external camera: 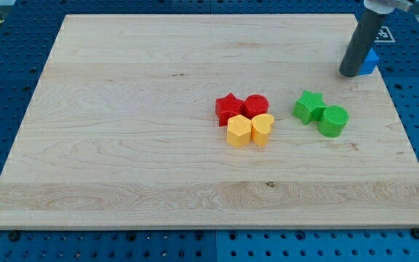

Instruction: Move the green star down to the blue cube

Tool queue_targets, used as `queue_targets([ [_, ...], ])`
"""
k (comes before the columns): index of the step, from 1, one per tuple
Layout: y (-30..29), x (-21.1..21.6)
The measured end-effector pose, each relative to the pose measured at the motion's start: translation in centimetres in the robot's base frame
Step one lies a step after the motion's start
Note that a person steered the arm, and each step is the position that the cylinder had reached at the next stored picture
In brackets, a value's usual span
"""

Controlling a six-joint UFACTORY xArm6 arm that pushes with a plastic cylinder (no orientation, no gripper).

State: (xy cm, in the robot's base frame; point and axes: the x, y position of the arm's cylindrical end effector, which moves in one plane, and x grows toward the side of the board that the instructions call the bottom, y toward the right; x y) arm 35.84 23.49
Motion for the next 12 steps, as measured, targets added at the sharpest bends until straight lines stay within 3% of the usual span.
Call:
queue_targets([
  [2, -7.1, 0.2],
  [3, -8.5, 3.2],
  [5, -11.9, 4.7],
  [9, -11.3, 11.2],
  [12, -8.9, 11.4],
])
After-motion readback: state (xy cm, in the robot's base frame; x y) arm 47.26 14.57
